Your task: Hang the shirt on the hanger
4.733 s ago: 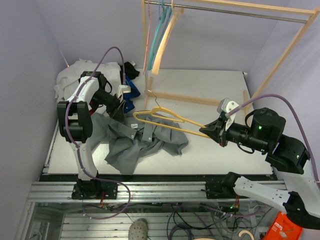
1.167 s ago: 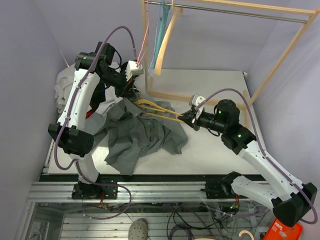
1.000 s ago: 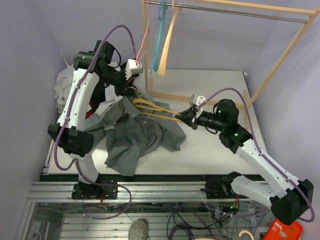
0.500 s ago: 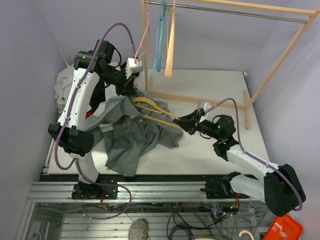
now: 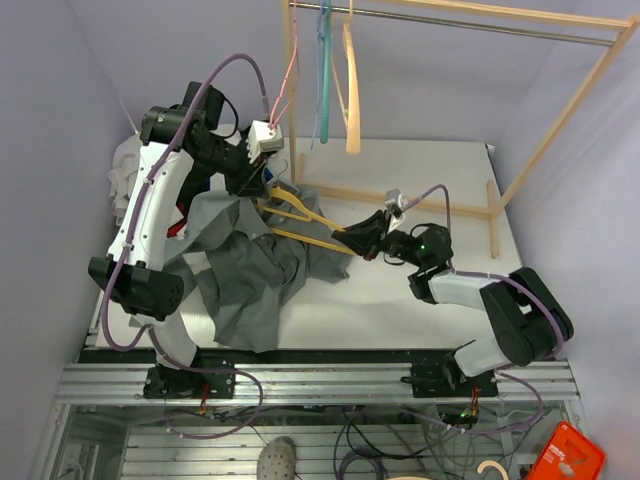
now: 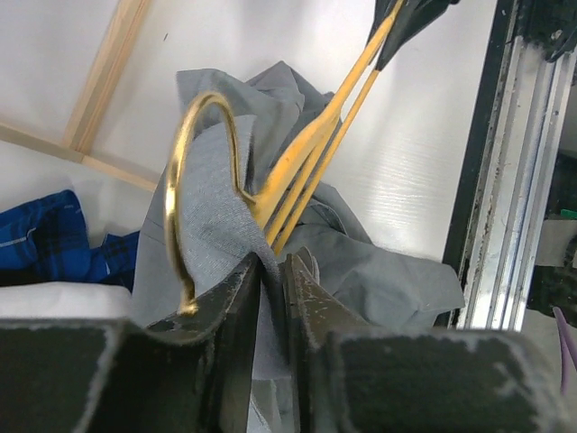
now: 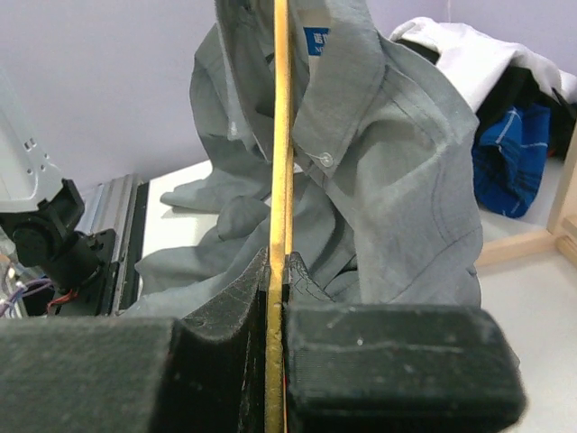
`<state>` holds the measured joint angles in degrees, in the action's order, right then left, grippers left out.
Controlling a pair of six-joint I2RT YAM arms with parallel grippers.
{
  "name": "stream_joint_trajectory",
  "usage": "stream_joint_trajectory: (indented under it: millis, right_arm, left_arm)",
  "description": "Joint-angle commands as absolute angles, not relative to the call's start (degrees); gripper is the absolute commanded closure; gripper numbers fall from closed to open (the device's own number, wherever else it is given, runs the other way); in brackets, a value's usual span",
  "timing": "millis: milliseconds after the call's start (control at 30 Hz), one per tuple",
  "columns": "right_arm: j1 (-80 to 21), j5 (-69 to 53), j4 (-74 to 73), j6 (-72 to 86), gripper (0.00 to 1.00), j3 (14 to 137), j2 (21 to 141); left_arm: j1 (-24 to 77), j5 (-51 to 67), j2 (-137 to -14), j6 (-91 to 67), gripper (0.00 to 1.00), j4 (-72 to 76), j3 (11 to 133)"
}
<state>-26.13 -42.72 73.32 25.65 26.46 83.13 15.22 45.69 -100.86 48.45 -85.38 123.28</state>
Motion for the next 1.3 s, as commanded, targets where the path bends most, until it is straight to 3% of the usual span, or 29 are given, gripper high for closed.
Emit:
stream_joint_trajectory:
  millis: [0, 167, 300, 467, 700, 867, 900, 1067, 1267]
  right_arm:
    - [-25.8, -48.2, 82.9, 27.7, 1.0, 31.1, 85.7]
    - [-25.8, -52.8, 85.5, 29.7, 1.0, 31.0, 87.6]
    - [-25.8, -55.6, 86.1, 30.2, 1.0, 29.9, 88.2]
    - [-25.9, -57.2, 86.1, 29.7, 1.0, 28.7, 88.3]
    - [-25.9, -57.2, 96.2, 36.8, 1.0, 30.6, 94.8]
    - [-25.9, -57.0, 97.3, 36.7, 1.0, 31.7, 97.4]
    - [-25.9, -56.8, 96.7, 36.0, 1.0, 31.8, 97.5]
    - [-25.9, -56.3, 92.9, 32.7, 1.0, 32.3, 97.3]
    - [-25.9, -56.8, 93.6, 33.4, 1.0, 33.2, 99.0]
  left_arm:
    - [16.3, 43.0, -101.0, 48.8, 0.69, -85.6, 123.1]
    - [16.3, 35.5, -101.8, 49.5, 0.43, -81.5, 122.4]
    - [16.3, 29.8, -101.1, 50.2, 0.3, -77.0, 122.5]
    - [16.3, 25.3, -100.5, 50.7, 0.27, -73.6, 122.8]
    - [16.4, 28.4, -101.2, 50.8, 0.26, -80.0, 126.1]
    - [16.7, 24.1, -96.9, 52.0, 0.13, -85.8, 129.8]
    - [16.6, 23.8, -94.7, 51.5, 0.0, -85.0, 128.0]
    - [13.4, 23.2, -90.5, 48.6, 0.01, -85.8, 128.5]
    - [9.4, 22.8, -83.5, 50.5, 0.01, -86.3, 112.4]
